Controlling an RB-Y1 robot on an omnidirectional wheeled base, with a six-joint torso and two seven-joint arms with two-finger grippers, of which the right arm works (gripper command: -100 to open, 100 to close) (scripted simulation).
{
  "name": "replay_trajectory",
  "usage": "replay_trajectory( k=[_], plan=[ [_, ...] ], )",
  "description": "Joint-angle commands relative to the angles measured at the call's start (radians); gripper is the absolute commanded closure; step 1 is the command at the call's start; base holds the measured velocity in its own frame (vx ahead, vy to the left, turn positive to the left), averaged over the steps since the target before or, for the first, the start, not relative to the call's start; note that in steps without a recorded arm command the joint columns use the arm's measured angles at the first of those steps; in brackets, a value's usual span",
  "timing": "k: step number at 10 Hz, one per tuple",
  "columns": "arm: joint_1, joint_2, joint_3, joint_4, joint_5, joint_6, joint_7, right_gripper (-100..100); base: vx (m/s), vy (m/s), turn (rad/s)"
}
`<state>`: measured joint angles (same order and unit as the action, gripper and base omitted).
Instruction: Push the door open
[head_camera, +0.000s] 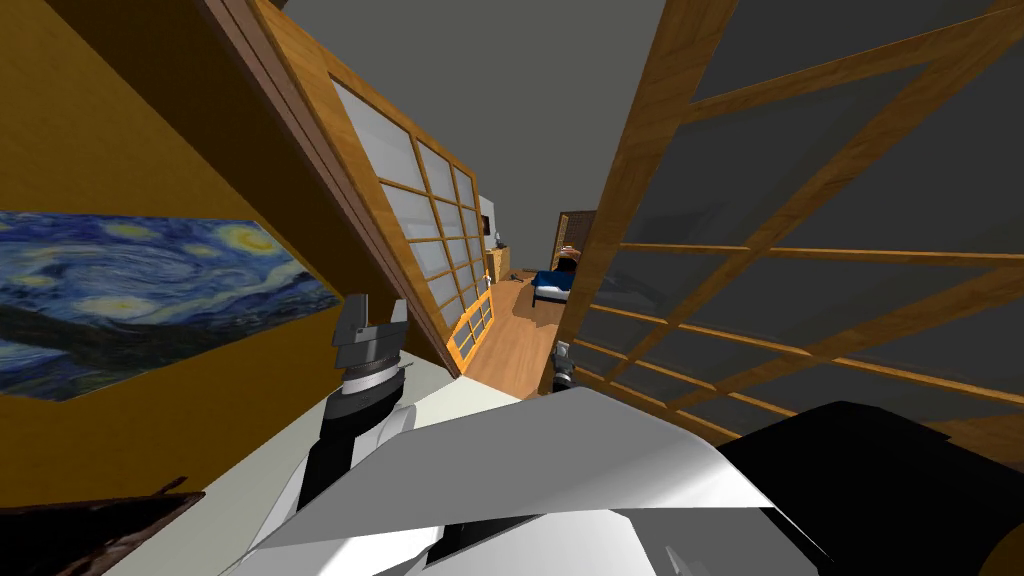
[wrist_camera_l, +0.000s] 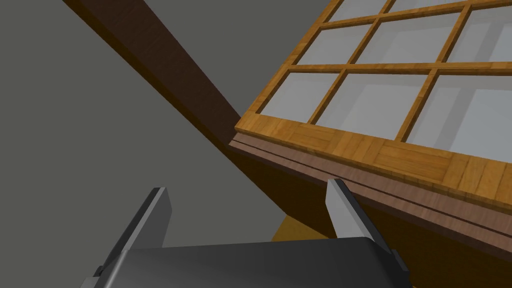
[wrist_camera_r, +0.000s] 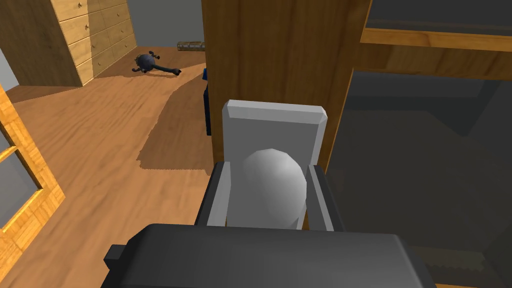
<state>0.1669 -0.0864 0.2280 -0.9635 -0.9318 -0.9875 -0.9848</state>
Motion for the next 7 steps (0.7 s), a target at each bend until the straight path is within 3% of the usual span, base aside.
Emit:
replay_trajectory(
  k=[1,7],
  plan=[
    [-0.004,-0.008,-0.023,0.008,-0.012,-0.013,-0.003,100,0.2,-0.053,-0.047],
    [-0.012,-0.007,-0.104,0.019,-0.062,-0.028,0.013,100,0.204,-0.051,-0.06]
  ],
)
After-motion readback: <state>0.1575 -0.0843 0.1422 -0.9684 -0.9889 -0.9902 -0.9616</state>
